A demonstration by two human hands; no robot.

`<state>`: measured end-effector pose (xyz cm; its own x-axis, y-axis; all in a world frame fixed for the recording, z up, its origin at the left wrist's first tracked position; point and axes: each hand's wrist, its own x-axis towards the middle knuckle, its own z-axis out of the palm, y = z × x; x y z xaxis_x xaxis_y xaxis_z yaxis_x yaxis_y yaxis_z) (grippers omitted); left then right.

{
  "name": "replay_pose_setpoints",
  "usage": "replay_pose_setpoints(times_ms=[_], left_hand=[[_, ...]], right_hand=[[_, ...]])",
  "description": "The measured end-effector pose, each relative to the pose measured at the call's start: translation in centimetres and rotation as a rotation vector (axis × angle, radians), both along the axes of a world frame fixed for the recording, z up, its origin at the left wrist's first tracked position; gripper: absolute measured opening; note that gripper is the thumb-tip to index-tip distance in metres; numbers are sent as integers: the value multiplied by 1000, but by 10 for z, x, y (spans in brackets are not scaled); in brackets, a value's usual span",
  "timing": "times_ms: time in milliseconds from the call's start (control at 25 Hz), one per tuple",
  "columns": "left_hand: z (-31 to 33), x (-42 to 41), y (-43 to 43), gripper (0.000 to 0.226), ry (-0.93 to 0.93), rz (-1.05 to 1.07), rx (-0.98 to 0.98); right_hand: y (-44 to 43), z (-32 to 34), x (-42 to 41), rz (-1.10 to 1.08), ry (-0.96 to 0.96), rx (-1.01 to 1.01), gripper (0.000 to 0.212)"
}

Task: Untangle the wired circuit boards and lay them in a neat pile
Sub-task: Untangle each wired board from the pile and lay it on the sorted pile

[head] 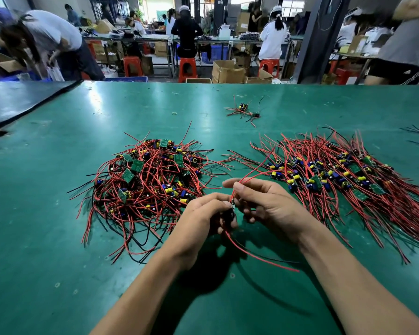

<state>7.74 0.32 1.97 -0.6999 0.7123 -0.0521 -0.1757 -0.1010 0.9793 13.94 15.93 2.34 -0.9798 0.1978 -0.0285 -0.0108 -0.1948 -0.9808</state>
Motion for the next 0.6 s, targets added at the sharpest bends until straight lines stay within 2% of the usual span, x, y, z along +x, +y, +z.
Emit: replay_pose_setpoints(times_ms=[80,240,440,600], left_hand=[[1,0,0,29,-6,-41,-40],[1,2,0,18,71,-104,-85],[-2,2,2,20,-131,-99,31],[-5,-2,2,13,-160,-48,-3]], right_hand=[[-1,0,-1,-22,-3,69,33],[0,0,-2,-106,-25,104,34],[-4,-3,-4,-98,-27,67,32],[-7,-3,-3,-63,-48,66,32]])
